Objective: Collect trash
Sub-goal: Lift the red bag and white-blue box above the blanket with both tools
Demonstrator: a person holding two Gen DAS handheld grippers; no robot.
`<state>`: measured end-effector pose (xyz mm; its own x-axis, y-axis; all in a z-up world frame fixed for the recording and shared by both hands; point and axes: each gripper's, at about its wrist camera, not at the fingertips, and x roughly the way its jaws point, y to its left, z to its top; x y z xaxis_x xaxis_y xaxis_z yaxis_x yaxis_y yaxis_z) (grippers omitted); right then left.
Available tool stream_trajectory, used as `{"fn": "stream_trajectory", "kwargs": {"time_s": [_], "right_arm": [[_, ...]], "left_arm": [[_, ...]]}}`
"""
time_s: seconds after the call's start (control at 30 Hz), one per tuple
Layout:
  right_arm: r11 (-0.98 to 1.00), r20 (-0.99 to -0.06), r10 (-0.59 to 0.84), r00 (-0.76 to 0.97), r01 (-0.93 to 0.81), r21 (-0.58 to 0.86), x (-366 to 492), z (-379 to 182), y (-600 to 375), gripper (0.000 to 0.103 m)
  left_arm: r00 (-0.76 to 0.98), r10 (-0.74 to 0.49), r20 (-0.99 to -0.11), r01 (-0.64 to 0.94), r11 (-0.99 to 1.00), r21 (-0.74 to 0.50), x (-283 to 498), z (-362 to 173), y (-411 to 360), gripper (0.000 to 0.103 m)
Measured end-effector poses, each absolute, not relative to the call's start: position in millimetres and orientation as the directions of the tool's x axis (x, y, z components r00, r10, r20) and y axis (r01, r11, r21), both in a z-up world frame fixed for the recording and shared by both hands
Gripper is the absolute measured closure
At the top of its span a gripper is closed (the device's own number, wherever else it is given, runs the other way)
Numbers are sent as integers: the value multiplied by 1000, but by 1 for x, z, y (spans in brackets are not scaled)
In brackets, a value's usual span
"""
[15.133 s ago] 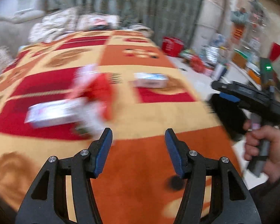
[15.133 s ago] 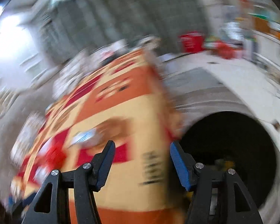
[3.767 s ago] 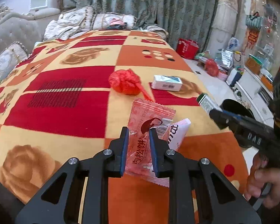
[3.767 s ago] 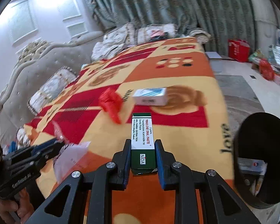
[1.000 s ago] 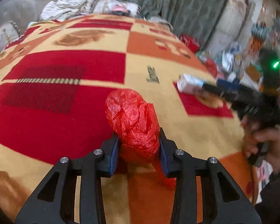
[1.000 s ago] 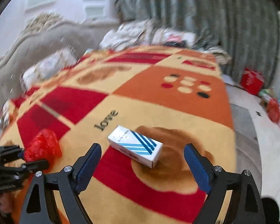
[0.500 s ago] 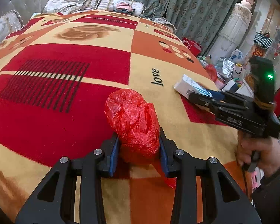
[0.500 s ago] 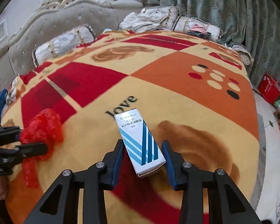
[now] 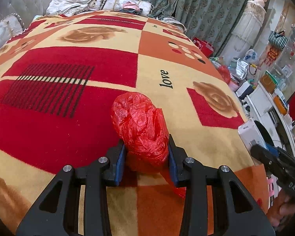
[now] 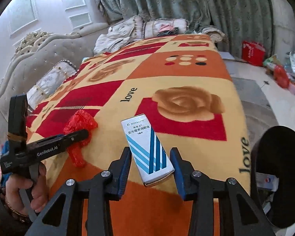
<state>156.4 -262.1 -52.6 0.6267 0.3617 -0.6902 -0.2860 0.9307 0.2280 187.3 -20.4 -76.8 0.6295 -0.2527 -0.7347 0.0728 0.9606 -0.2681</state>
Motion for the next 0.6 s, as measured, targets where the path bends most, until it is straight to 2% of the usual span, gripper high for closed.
{"fn": "stream_trajectory", "kwargs": {"time_s": [0.3,0.6], "right_arm": [[927,-688,367,626,-306,216,155,-52,-262,64],[930,-656,368,659,-272,248,153,-42,-280,64]], "left_arm": [[635,-243,-733,70,963,-259,186,-77,-20,68],[696,-255,-671,140,965,-222,161,-42,-42,69]]}}
